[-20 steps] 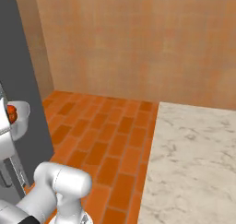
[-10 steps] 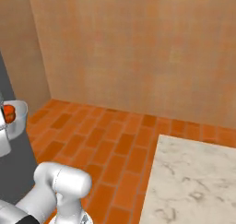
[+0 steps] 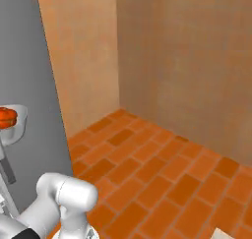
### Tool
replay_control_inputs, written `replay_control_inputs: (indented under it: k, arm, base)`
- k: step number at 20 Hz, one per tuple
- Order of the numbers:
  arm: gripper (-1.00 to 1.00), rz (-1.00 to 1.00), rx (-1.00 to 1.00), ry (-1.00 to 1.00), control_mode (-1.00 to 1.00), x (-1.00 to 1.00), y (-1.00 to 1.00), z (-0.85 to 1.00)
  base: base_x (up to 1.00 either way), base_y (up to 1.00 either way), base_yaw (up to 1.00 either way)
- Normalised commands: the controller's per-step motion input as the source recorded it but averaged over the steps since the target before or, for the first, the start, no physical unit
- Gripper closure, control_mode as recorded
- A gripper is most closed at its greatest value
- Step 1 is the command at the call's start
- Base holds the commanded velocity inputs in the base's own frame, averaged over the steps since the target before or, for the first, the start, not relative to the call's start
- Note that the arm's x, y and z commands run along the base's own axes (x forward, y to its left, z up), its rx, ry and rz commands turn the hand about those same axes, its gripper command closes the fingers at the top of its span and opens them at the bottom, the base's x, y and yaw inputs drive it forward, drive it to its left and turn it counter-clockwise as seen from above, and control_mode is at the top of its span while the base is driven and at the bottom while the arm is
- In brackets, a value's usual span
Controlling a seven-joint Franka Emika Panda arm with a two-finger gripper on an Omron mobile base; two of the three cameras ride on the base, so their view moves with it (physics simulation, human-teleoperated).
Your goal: Take the meat container that has the shrimp and place it on the second highest rack of the freezer. Then take the vegetable container that has the onion and squash and place it on the highest rack of the freezer.
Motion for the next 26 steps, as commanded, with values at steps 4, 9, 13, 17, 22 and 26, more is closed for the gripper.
replay_control_inputs:
  k: [4,9,13,17,22,26]
  arm:
    - [1.0,0.0,0.0,0.0,1.0,0.0,0.0,0.0]
    - [1.0,0.0,0.0,0.0,1.0,0.0,0.0,0.0]
    - [1.0,0.0,0.0,0.0,1.0,0.0,0.0,0.0]
    - [1.0,0.0,0.0,0.0,1.0,0.0,0.0,0.0]
    - [1.0,0.0,0.0,0.0,1.0,0.0,0.0,0.0]
    - [1.0,0.0,0.0,0.0,1.0,0.0,0.0,0.0]
  base:
    - [0.69,0.0,0.8]
    - [0.68,-0.05,0.73]
    - [0.52,-0.09,0.72]
    - [0.48,-0.1,0.73]
    - [0.56,-0.25,0.65]
    - [0.83,-0.54,0.47]
